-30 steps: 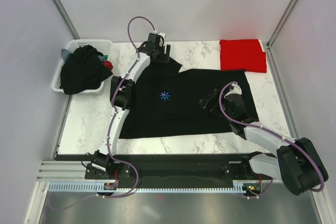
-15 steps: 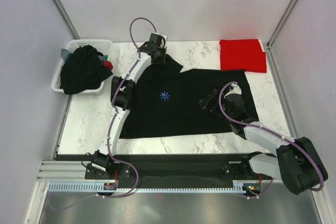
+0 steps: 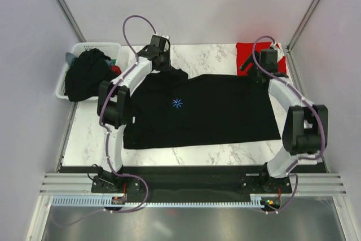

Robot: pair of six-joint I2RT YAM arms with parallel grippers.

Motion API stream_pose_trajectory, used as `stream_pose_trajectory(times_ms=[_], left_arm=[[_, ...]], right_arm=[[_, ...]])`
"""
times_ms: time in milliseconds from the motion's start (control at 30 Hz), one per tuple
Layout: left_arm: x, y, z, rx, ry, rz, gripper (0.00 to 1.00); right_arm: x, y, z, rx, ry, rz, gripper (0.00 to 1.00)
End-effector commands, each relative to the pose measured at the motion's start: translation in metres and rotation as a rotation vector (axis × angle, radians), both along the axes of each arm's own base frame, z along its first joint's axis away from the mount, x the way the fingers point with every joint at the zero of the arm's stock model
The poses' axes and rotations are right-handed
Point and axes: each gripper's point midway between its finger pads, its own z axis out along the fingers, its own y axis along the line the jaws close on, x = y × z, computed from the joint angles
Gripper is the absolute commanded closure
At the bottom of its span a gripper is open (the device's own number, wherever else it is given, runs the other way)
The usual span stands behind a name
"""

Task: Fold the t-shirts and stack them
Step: Fold the tshirt

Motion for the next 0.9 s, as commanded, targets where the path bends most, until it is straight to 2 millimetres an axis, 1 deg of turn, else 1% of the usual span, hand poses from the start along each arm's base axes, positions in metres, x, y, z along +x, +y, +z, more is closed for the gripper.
stream_pose_trajectory(times_ms=[0, 33, 67, 100, 133, 167, 200, 233, 267, 300, 333, 367, 400, 433, 467, 500, 533, 567, 600, 633, 667, 700, 767, 800, 867], left_arm=[[0.004, -0.006, 0.041, -0.099, -0.123, 0.041, 0.98], [0.002, -0.007, 0.038, -0.106, -0.122, 0.035, 0.98], [-0.004, -0.006, 0.033, -0.107, -0.116, 0.032, 0.98], [-0.003, -0.006, 0.032, -0.111, -0.129, 0.032, 0.98], [-0.003, -0.005, 0.032, -0.113, -0.135, 0.034, 0.98], [-0.008, -0.002, 0.023, -0.109, -0.120, 0.033, 0.98], [-0.006, -0.003, 0.027, -0.120, -0.140, 0.031, 0.98], [-0.007, -0.003, 0.026, -0.122, -0.143, 0.032, 0.98], [-0.011, -0.002, 0.018, -0.124, -0.128, 0.038, 0.98], [-0.013, -0.004, 0.019, -0.138, -0.130, 0.031, 0.98], [-0.013, -0.008, 0.019, -0.160, -0.139, 0.017, 0.98], [-0.017, -0.008, 0.013, -0.166, -0.128, 0.018, 0.98], [-0.017, -0.009, 0.011, -0.174, -0.130, 0.017, 0.98], [-0.017, -0.010, 0.012, -0.185, -0.142, 0.016, 0.98], [-0.020, -0.010, 0.007, -0.193, -0.131, 0.020, 0.98], [-0.020, -0.011, 0.005, -0.197, -0.129, 0.018, 0.98], [-0.020, -0.011, 0.002, -0.201, -0.127, 0.016, 0.98], [-0.021, -0.012, 0.000, -0.202, -0.125, 0.014, 0.98], [-0.020, -0.011, -0.003, -0.199, -0.120, 0.017, 0.98], [-0.020, -0.012, -0.004, -0.200, -0.119, 0.015, 0.98], [-0.020, -0.012, -0.006, -0.200, -0.114, 0.018, 0.98], [-0.020, -0.012, -0.007, -0.204, -0.112, 0.017, 0.98], [-0.022, -0.013, -0.011, -0.210, -0.103, 0.014, 0.98], [-0.022, -0.014, -0.011, -0.211, -0.104, 0.012, 0.98], [-0.024, -0.015, -0.014, -0.217, -0.095, 0.010, 0.98]], right_arm=[[0.007, -0.035, -0.042, -0.141, 0.224, -0.049, 0.11], [0.010, -0.046, -0.046, -0.172, 0.250, -0.083, 0.12], [0.020, -0.052, -0.039, -0.181, 0.233, -0.101, 0.13], [0.024, -0.057, -0.050, -0.181, 0.255, -0.114, 0.17], [0.027, -0.070, -0.052, -0.178, 0.261, -0.137, 0.19], [0.034, -0.074, -0.050, -0.176, 0.251, -0.145, 0.22], [0.036, -0.083, -0.058, -0.182, 0.273, -0.163, 0.23], [0.036, -0.088, -0.061, -0.191, 0.285, -0.179, 0.26], [0.040, -0.097, -0.059, -0.191, 0.278, -0.197, 0.30], [0.041, -0.101, -0.068, -0.191, 0.295, -0.202, 0.32], [0.043, -0.106, -0.071, -0.190, 0.299, -0.210, 0.35], [0.049, -0.110, -0.069, -0.181, 0.289, -0.215, 0.37], [0.050, -0.118, -0.077, -0.175, 0.304, -0.229, 0.38], [0.053, -0.121, -0.078, -0.169, 0.302, -0.232, 0.39], [0.059, -0.127, -0.075, -0.165, 0.291, -0.240, 0.40], [0.060, -0.130, -0.084, -0.170, 0.306, -0.244, 0.41], [0.063, -0.133, -0.085, -0.169, 0.306, -0.246, 0.41], [0.069, -0.136, -0.082, -0.169, 0.293, -0.252, 0.41], [0.070, -0.139, -0.089, -0.161, 0.305, -0.253, 0.41], [0.072, -0.141, -0.091, -0.158, 0.306, -0.258, 0.42], [0.076, -0.143, -0.089, -0.156, 0.296, -0.264, 0.43], [0.077, -0.144, -0.096, -0.148, 0.306, -0.260, 0.43], [0.084, -0.145, -0.096, -0.146, 0.294, -0.258, 0.44], [0.085, -0.144, -0.103, -0.143, 0.301, -0.256, 0.44], [0.089, -0.145, -0.104, -0.136, 0.287, -0.262, 0.46]])
